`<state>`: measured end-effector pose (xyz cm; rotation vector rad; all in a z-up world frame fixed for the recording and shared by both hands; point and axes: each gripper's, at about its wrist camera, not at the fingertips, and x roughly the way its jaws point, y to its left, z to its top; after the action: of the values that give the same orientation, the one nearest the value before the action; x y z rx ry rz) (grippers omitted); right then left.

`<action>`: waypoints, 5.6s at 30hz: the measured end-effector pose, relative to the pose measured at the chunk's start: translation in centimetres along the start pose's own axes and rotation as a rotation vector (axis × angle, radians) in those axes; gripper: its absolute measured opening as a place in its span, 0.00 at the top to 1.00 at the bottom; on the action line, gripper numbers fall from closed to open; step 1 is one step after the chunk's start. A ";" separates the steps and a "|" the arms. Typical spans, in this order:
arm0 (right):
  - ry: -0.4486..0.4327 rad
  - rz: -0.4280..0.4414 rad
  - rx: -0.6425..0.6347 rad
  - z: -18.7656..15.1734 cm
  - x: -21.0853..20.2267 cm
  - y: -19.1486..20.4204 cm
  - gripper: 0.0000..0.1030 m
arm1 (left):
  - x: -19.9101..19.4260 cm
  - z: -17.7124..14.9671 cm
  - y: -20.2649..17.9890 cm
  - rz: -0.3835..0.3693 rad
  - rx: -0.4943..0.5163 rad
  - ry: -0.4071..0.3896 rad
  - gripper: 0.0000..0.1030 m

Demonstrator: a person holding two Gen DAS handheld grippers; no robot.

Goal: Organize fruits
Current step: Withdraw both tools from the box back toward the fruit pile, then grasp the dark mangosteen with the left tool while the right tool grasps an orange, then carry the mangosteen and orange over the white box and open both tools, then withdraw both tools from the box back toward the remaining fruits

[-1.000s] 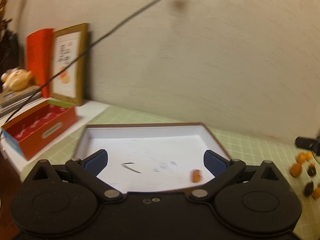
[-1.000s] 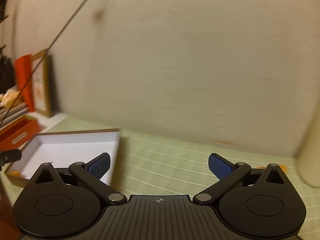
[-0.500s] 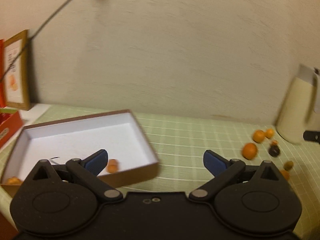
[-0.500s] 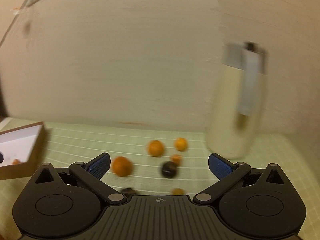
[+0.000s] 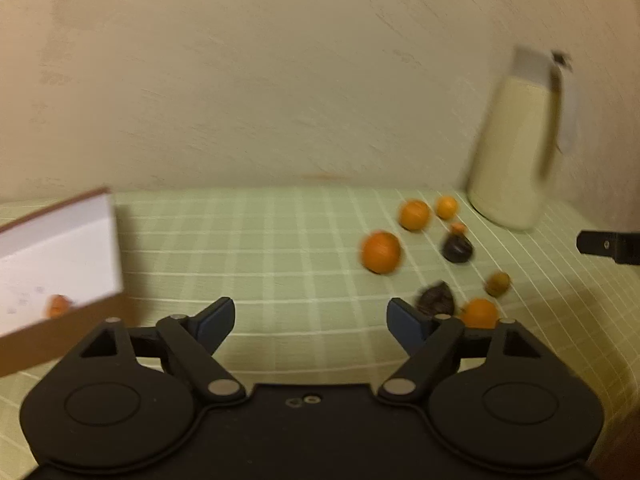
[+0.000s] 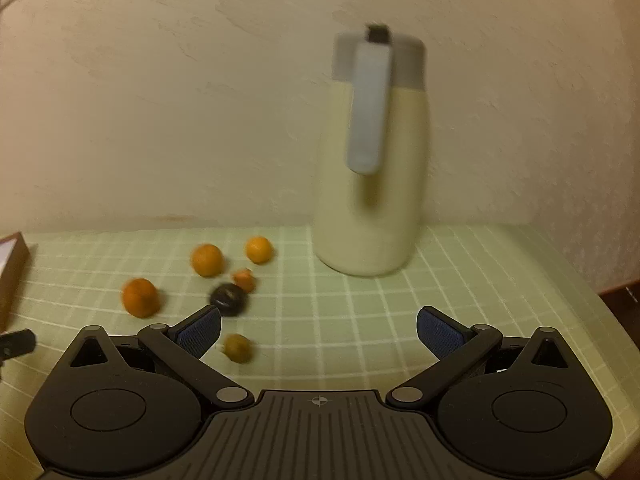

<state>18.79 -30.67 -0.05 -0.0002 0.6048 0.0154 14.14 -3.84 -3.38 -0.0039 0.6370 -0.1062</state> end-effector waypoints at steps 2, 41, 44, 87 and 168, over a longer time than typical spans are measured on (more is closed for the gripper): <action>0.013 -0.020 0.008 -0.4 0.2 -1.0 0.00 | 1.0 -0.2 -1.5 -0.019 0.017 0.010 0.30; 0.074 -0.086 0.091 -1.7 1.9 -6.3 0.00 | 6.7 -0.2 -7.3 -0.081 0.057 0.037 0.73; 0.084 -0.074 0.093 -1.6 2.2 -5.7 0.00 | 5.9 0.0 -6.2 -0.066 0.045 0.035 0.73; 0.121 0.319 -0.111 -0.8 4.3 12.8 0.71 | -6.5 -0.9 12.0 0.169 -0.146 -0.057 0.73; 0.012 0.705 -0.250 1.2 5.9 40.4 0.00 | -9.9 -2.4 31.9 0.528 -0.305 -0.135 0.06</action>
<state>23.71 9.79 -2.23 -0.0297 0.5869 0.7748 7.91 28.90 -0.53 -0.1357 0.4966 0.4978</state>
